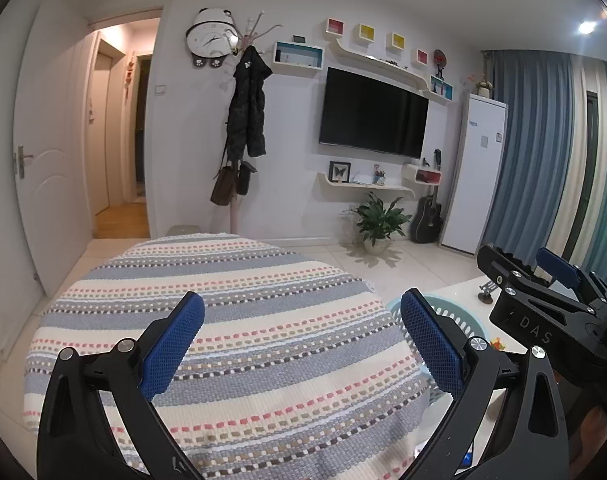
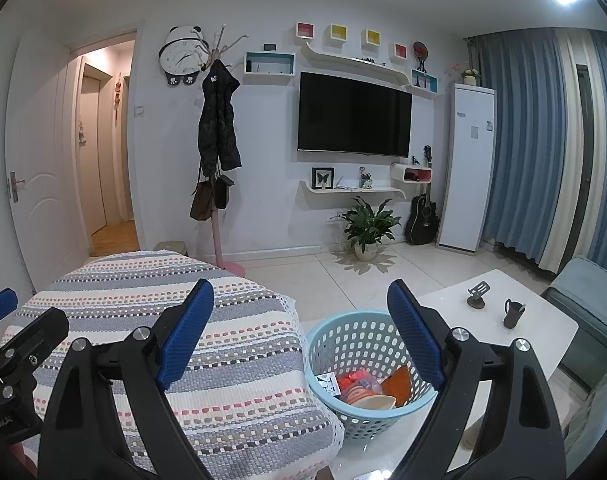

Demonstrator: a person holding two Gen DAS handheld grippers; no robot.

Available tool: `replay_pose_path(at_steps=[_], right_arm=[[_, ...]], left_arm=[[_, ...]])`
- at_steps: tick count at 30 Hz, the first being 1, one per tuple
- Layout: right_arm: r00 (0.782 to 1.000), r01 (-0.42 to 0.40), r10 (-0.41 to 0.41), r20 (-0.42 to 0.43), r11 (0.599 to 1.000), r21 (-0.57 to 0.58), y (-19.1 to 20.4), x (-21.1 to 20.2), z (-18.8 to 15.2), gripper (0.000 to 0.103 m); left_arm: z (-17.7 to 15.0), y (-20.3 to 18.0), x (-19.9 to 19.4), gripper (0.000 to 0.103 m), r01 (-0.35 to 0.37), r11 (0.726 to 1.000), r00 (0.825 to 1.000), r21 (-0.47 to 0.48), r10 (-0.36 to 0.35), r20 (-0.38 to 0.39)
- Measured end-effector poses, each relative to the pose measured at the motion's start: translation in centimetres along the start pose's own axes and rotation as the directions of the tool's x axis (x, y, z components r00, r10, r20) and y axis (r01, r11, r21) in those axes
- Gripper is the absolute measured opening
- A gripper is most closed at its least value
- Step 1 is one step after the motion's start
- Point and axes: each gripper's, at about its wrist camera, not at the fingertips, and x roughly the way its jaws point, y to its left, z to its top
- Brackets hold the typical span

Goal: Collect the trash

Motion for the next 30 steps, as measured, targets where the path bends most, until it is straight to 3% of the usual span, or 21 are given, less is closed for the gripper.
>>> replay_pose_path(at_steps=[30], right_arm=[[1.0,0.001,-0.001,-0.018,1.0,0.002,0.07,0.64,-0.37,0.084]], left_arm=[[0.08,-0.21,-0.14,0.095,-0.009,1.0,1.0,-0.002,0.009,0.0]])
